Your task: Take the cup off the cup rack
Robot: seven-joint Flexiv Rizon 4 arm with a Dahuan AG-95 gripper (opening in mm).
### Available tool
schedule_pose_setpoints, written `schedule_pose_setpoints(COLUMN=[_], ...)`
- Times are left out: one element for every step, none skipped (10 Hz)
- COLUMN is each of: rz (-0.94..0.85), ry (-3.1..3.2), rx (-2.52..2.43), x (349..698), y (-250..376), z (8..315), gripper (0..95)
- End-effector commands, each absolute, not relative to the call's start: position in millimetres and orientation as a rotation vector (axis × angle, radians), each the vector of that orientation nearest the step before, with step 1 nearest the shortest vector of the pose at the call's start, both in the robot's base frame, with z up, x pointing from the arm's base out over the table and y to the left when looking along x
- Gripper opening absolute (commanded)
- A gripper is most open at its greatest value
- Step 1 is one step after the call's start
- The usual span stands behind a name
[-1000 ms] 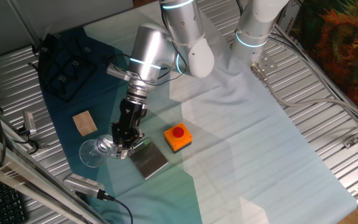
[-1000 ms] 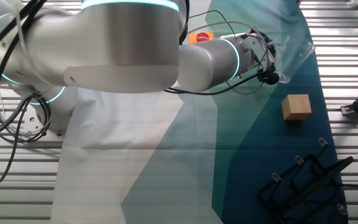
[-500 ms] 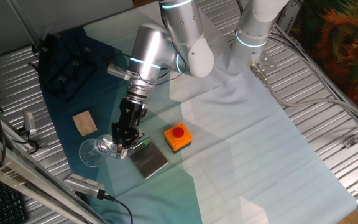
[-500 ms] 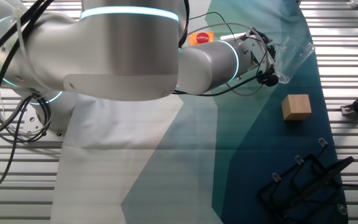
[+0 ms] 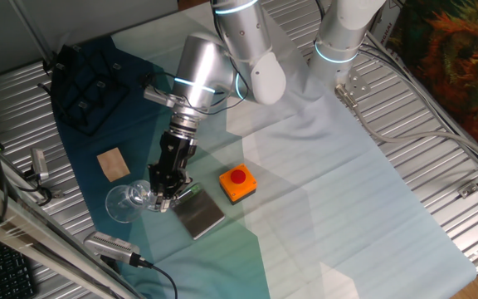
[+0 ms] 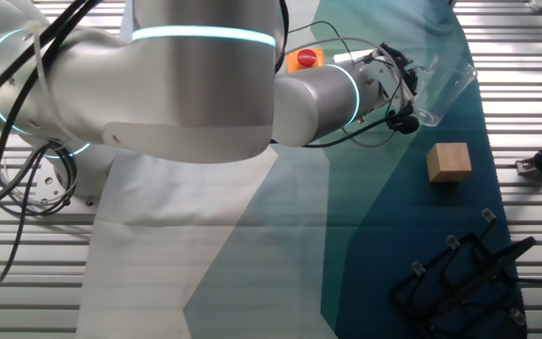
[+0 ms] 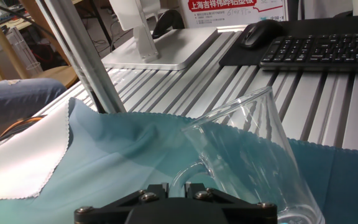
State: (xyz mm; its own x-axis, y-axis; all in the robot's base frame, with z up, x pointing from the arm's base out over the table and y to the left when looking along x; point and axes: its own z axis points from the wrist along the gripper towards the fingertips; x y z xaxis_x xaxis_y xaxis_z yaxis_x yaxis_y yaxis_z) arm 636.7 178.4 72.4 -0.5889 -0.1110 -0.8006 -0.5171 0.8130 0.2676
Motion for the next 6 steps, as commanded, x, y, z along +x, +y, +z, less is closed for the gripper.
schedule_pose_setpoints(rz=[0.616, 0.618, 0.62, 0.625, 0.628, 0.631], ry=[2.148, 2.145, 2.14, 2.133, 2.129, 2.123], rx=[-0.459, -0.459, -0.455, -0.453, -0.453, -0.452], x=[637.2, 637.4, 637.7, 638.1, 638.2, 638.4], y=[178.7, 178.5, 178.3, 178.0, 177.9, 177.7], z=[72.1, 71.8, 71.4, 70.7, 70.5, 70.3], gripper=[0.0, 0.0, 0.0, 0.0, 0.0, 0.0])
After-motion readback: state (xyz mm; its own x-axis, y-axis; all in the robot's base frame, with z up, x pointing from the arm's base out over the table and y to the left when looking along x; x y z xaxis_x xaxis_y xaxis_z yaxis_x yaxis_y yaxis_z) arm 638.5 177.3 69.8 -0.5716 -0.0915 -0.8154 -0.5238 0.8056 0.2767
